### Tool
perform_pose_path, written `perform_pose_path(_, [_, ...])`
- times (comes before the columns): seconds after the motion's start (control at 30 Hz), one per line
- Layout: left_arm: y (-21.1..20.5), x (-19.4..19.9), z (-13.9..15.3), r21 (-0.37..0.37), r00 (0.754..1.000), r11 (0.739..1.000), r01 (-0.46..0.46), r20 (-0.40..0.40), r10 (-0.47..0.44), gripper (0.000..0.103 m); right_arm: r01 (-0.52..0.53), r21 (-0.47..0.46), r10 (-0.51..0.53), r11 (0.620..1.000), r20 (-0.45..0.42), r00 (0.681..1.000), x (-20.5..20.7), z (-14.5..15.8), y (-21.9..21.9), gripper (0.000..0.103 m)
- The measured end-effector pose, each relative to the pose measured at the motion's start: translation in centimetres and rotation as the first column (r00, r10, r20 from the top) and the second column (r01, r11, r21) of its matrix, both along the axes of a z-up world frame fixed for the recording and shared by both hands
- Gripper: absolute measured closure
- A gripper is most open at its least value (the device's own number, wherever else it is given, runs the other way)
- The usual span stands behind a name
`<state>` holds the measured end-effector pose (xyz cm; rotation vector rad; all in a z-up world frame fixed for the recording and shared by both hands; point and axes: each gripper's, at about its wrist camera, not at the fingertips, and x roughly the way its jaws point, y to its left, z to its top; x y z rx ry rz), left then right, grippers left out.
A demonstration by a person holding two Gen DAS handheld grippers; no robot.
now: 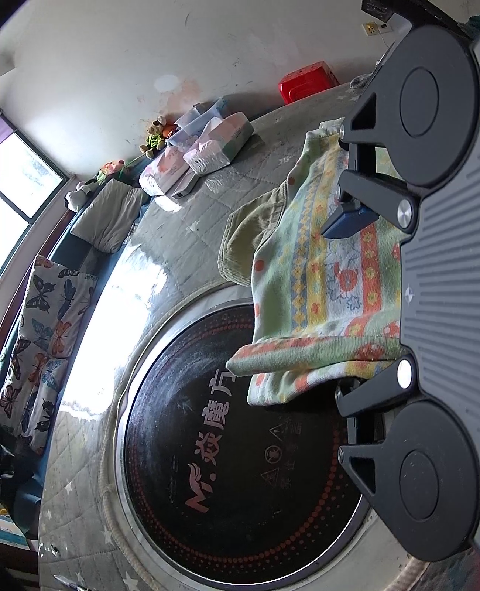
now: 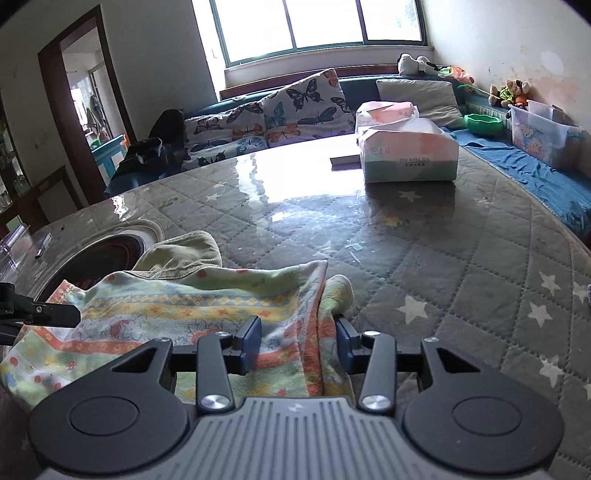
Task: Fold clothes
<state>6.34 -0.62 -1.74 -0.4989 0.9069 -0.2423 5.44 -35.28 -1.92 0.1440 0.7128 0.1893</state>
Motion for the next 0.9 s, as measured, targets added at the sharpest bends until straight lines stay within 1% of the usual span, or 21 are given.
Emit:
perform_pose_path(0.07, [-0.04, 0.0, 0.0, -0.001, 1.0, 1.0, -0.001, 0.001, 0.001, 0.032, -0.006, 0.002, 0.006, 1.0, 0.001, 1.0, 0.0, -0.03, 0.05, 0.059])
perform_pose_path(0.1, [-0.06, 0.0, 0.0, -0.001, 1.0, 1.0, 0.0, 0.001, 0.0, 0.032, -0.008, 0.005, 0.008, 1.0, 0.001, 1.0, 0.0, -0.03, 0.05, 0.061])
perform_pose_path(0.13, [-0.08, -0.01, 0.0, 0.001, 1.0, 1.0, 0.002, 0.003, -0.002, 0.032, -0.01, 0.007, 0.01, 1.0, 0.001, 1.0, 0.0, -0.04, 0.05, 0.065])
perform_pose_path(0.2, [-0.18, -0.04, 0.01, 0.005, 1.0, 1.0, 0.005, 0.007, -0.005, 0.034, -0.009, 0.012, 0.009, 1.0, 0.001, 1.0, -0.01, -0.06, -0.11, 0.069])
perform_pose_path(0.23, [-0.23, -0.06, 0.01, 0.006, 1.0, 1.0, 0.007, 0.009, -0.007, 0.034, -0.007, 0.015, 0.007, 1.0, 0.0, 1.0, 0.0, -0.07, -0.21, 0.075])
perform_pose_path(0.27, [-0.26, -0.07, 0.0, 0.007, 1.0, 1.0, 0.008, 0.01, -0.008, 0.034, -0.003, 0.021, 0.003, 1.0, 0.0, 1.0, -0.02, -0.09, -0.34, 0.077])
perform_pose_path(0.3, [-0.29, -0.08, -0.02, 0.008, 1.0, 1.0, 0.008, 0.012, -0.008, 0.04, 0.001, 0.028, -0.001, 1.0, 0.0, 1.0, -0.06, -0.11, -0.5, 0.081])
perform_pose_path(0.33, [-0.33, -0.1, -0.03, 0.011, 1.0, 1.0, 0.008, 0.013, -0.008, 0.044, 0.005, 0.034, -0.005, 0.999, 0.0, 1.0, -0.13, -0.12, -0.62, 0.085])
perform_pose_path(0.37, [-0.35, -0.12, -0.06, 0.016, 1.0, 1.0, 0.007, 0.014, -0.008, 0.05, 0.008, 0.039, -0.008, 0.999, 0.0, 1.0, -0.21, -0.12, -0.73, 0.087])
perform_pose_path(0.4, [-0.38, -0.14, -0.08, 0.021, 1.0, 1.0, 0.007, 0.015, -0.007, 0.056, 0.01, 0.043, -0.01, 0.999, 0.0, 1.0, -0.26, -0.14, -0.8, 0.087])
perform_pose_path(0.5, [-0.28, -0.1, -0.13, 0.039, 1.0, 0.999, 0.009, 0.017, -0.01, 0.068, 0.008, 0.046, -0.008, 0.999, 0.001, 1.0, -0.28, -0.23, -0.85, 0.087])
perform_pose_path(0.57, [-0.02, -0.01, -0.23, 0.036, 1.0, 0.999, 0.004, 0.013, -0.005, 0.072, 0.004, 0.048, -0.004, 0.999, 0.004, 1.0, -0.28, -0.24, -0.86, 0.085])
perform_pose_path(0.6, [0.09, 0.02, -0.29, 0.032, 1.0, 0.999, 0.001, 0.009, -0.001, 0.072, 0.003, 0.048, -0.004, 0.999, 0.006, 1.0, -0.29, -0.25, -0.87, 0.083])
perform_pose_path(0.7, [0.1, 0.0, -0.4, 0.028, 1.0, 1.0, -0.008, 0.008, 0.008, 0.072, -0.001, 0.042, 0.0, 0.999, 0.017, 1.0, -0.29, -0.33, -0.84, 0.083])
perform_pose_path(0.83, [-0.52, -0.18, -0.23, 0.072, 1.0, 0.997, 0.001, 0.023, -0.002, 0.072, -0.005, 0.04, 0.004, 0.999, 0.023, 1.0, -0.3, -0.4, -0.79, 0.081])
perform_pose_path(0.9, [-0.83, -0.3, -0.17, 0.096, 1.0, 0.995, 0.004, 0.03, -0.007, 0.073, -0.005, 0.043, 0.004, 0.999, 0.022, 1.0, -0.36, -0.41, -0.83, 0.084])
